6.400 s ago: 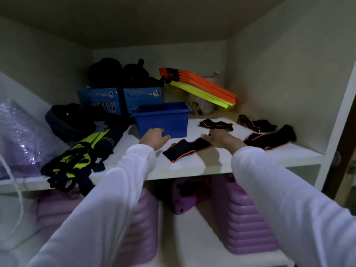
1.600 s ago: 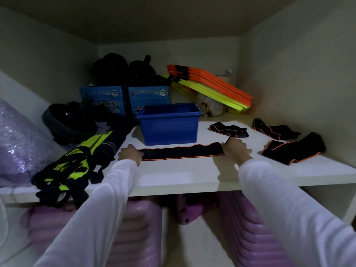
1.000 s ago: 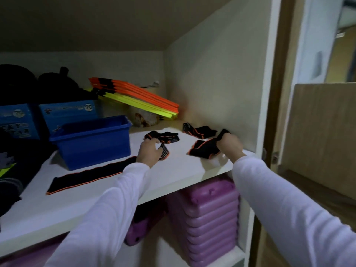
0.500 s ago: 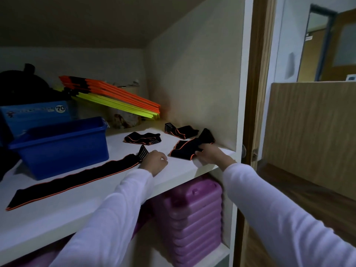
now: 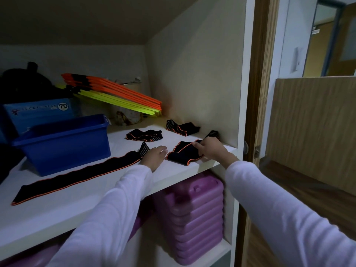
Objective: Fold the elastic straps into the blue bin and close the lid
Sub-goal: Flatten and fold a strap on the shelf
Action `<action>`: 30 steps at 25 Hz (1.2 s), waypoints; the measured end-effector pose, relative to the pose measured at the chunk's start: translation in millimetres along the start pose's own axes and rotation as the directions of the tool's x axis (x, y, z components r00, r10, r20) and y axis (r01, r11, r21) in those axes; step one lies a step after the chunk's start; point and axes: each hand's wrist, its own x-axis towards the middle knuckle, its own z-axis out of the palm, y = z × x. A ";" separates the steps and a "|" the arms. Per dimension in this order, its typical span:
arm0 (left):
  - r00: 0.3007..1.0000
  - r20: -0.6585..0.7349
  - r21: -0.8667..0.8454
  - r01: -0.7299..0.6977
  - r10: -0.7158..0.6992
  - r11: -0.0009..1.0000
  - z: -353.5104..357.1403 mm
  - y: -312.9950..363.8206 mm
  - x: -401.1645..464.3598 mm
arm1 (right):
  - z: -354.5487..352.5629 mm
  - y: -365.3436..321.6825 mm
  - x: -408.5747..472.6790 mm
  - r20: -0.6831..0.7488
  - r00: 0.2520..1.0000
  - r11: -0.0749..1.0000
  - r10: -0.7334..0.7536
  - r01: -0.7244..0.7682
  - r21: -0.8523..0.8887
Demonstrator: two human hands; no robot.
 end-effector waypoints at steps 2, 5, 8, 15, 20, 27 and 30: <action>1.000 0.020 -0.057 -0.003 0.004 0.998 0.3 -0.3 0.4 | 0.8 -0.7 -0.3 -0.009 1.000 1.000 0.010 -0.009 0.026; 0.999 0.034 -0.081 -0.017 0.020 0.997 1.5 -5.0 5.6 | 1.3 0.9 -0.9 -0.019 0.999 0.996 0.038 -0.037 0.078; 0.999 0.042 -0.227 0.010 0.000 0.974 3.4 -7.1 9.4 | -2.2 4.8 2.2 -0.012 0.996 0.944 0.094 -0.085 0.318; 0.993 0.115 -0.131 0.050 -0.035 0.990 3.6 -8.6 16.4 | -3.0 18.2 1.4 -0.083 0.985 0.989 0.148 -0.150 -0.011; 0.993 0.115 -0.018 0.037 -0.035 0.999 4.0 -13.3 22.6 | -3.4 16.2 -2.2 -0.001 0.990 0.959 0.141 -0.136 -0.249; 0.983 0.180 0.177 -0.067 0.034 0.982 -3.8 -2.6 12.7 | -6.0 8.8 4.5 0.089 0.985 0.967 0.146 -0.123 -0.224; 0.975 0.193 0.121 -0.133 0.108 0.984 -3.2 5.3 0.2 | -5.4 9.2 6.4 0.004 0.992 0.989 0.125 -0.124 -0.080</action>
